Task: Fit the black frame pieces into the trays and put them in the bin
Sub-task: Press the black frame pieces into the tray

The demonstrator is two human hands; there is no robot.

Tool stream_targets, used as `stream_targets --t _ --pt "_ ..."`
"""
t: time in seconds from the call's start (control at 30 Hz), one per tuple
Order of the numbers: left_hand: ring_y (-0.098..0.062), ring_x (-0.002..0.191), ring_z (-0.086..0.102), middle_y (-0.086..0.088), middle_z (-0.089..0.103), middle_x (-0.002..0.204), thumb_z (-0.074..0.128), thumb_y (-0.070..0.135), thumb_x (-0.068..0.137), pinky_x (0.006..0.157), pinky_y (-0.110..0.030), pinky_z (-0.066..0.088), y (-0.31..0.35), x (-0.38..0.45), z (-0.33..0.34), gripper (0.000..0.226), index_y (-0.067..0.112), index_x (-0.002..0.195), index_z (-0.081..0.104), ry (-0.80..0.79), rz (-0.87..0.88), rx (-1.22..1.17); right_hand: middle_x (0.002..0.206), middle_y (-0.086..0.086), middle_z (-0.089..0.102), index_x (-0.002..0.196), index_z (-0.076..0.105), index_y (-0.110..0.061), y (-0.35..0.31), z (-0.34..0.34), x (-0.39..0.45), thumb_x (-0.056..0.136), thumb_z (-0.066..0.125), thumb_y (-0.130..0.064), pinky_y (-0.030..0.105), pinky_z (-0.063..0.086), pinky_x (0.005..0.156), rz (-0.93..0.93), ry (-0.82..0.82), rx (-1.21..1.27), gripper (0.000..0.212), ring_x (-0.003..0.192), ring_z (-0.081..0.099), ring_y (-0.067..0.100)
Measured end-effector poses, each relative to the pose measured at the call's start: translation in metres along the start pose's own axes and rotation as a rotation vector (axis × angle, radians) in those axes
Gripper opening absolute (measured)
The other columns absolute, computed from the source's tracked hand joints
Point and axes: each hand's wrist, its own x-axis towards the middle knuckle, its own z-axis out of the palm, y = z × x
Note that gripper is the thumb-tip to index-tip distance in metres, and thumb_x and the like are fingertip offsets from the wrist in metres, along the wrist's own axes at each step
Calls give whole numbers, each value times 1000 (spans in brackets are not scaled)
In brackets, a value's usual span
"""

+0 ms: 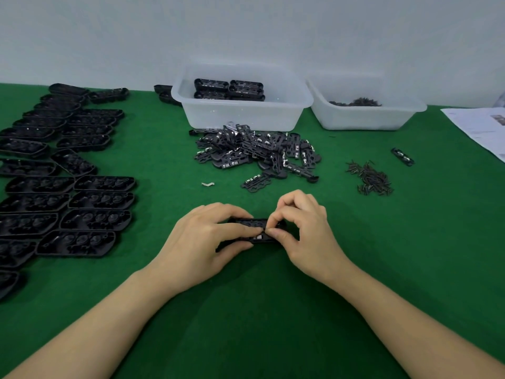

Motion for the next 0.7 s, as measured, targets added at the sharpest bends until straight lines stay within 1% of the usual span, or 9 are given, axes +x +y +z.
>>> stream_targets --t 0.07,0.2,0.23,0.33,0.37,0.43,0.53,0.63,0.7 --pt "-18 87 63 3 66 103 65 31 81 73 -37 52 0 0 0 22 25 99 73 5 -1 1 87 -14 42 73 57 -26 1 -2 -1 77 69 -15 26 24 85 7 -10 33 17 92 39 6" --pt "-18 86 63 3 67 102 65 30 80 72 -37 53 0 1 0 22 24 99 74 9 1 3 92 -12 47 75 53 -35 2 -8 0 77 69 -16 32 34 92 49 -81 139 25 95 45 7" --pt "-19 86 63 2 67 102 65 30 80 72 -37 53 0 1 -1 22 23 99 74 10 1 4 92 -11 48 77 53 -34 3 -10 0 77 69 -15 29 35 91 48 -96 155 25 93 47 7" --pt "-19 86 63 2 67 102 65 29 80 72 -37 53 0 0 -1 21 23 98 74 12 3 1 89 -12 51 85 55 -28 8 -16 -1 77 70 -12 9 35 78 54 -91 189 23 84 48 2" --pt "-20 86 63 2 66 102 65 29 80 72 -37 53 0 0 0 21 22 98 74 12 4 1 88 -12 52 88 55 -26 10 -18 -2 78 69 -11 6 35 75 61 -88 192 23 83 49 1" --pt "-20 86 63 1 66 103 65 29 80 72 -38 53 0 0 0 21 22 99 74 11 6 2 88 -12 54 92 54 -23 12 -19 -3 79 68 -12 5 36 75 75 -96 195 23 83 49 0" --pt "-21 86 63 1 66 103 66 28 80 72 -38 53 0 0 0 21 22 99 74 15 16 3 88 -15 53 95 51 -27 11 -16 -4 81 66 -21 9 37 76 82 -106 192 21 83 49 0" --pt "-21 85 63 0 66 103 66 28 80 71 -38 53 0 0 0 21 22 98 74 17 24 6 87 -20 49 95 49 -30 7 -10 -3 81 64 -32 23 37 81 85 -112 116 21 83 46 -2" --pt "-21 85 63 0 66 103 66 27 80 70 -38 53 0 0 0 21 22 99 74 18 28 14 85 -22 47 95 48 -30 4 -6 -1 81 63 -32 28 34 84 77 -117 50 22 82 42 -6"
